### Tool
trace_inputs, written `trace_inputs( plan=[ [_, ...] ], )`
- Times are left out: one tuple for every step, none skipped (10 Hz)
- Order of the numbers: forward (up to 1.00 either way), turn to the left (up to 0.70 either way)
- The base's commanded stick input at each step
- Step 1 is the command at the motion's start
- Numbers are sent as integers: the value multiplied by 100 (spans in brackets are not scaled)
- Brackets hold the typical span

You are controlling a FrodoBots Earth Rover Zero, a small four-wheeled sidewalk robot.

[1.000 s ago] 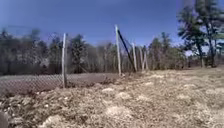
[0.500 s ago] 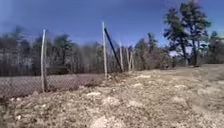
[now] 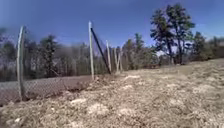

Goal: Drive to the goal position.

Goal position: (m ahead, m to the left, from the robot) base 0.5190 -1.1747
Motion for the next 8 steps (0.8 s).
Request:
trace_inputs(
  plan=[
    [70, -7],
    [70, -15],
    [70, -23],
    [70, -30],
    [70, -34],
    [70, -32],
    [70, -31],
    [70, -29]
  ],
)
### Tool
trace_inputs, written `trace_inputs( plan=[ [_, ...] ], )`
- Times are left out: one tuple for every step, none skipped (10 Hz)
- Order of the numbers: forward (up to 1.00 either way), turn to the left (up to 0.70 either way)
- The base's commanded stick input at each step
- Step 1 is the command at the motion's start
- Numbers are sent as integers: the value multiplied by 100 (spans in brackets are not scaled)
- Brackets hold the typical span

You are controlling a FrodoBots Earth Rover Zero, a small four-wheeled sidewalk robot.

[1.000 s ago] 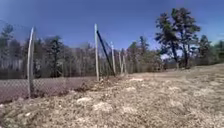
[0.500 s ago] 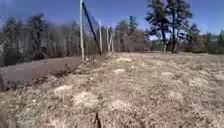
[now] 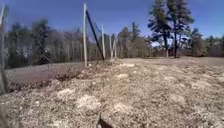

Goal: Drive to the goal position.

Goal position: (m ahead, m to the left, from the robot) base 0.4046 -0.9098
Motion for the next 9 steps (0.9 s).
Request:
trace_inputs(
  plan=[
    [70, -27],
    [70, -25],
    [70, -29],
    [70, -34],
    [70, -35],
    [70, -35],
    [70, -35],
    [70, -35],
    [70, -35]
  ],
)
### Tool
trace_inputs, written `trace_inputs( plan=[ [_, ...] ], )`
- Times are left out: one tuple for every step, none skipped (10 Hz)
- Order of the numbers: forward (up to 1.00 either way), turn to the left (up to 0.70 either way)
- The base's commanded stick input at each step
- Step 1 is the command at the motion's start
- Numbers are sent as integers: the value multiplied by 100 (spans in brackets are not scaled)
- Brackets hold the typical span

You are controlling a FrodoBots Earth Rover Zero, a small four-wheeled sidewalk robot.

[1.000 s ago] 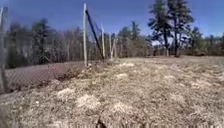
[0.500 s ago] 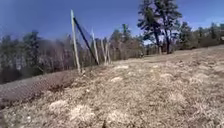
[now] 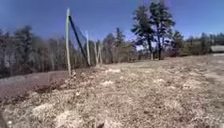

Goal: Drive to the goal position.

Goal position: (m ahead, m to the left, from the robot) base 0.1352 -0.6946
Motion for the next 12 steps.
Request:
trace_inputs(
  plan=[
    [70, -35],
    [70, -35],
    [70, -35],
    [70, -35],
    [70, -35],
    [70, -35],
    [70, -32],
    [70, -25],
    [70, -18],
    [70, -12],
    [70, -5],
    [70, -1]
  ],
)
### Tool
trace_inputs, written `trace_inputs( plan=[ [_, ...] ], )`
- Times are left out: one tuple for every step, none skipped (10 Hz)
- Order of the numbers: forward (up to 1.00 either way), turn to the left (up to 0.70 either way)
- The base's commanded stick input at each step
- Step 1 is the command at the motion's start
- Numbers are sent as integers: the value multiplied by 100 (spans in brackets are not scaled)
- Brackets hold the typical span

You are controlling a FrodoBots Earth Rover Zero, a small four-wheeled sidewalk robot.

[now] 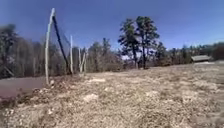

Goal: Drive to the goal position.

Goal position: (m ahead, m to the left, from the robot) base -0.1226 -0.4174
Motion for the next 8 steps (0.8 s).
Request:
trace_inputs(
  plan=[
    [70, -4],
    [70, -7],
    [70, -11],
    [70, -14],
    [70, -14],
    [70, -11],
    [70, -7],
    [70, -4]
  ],
)
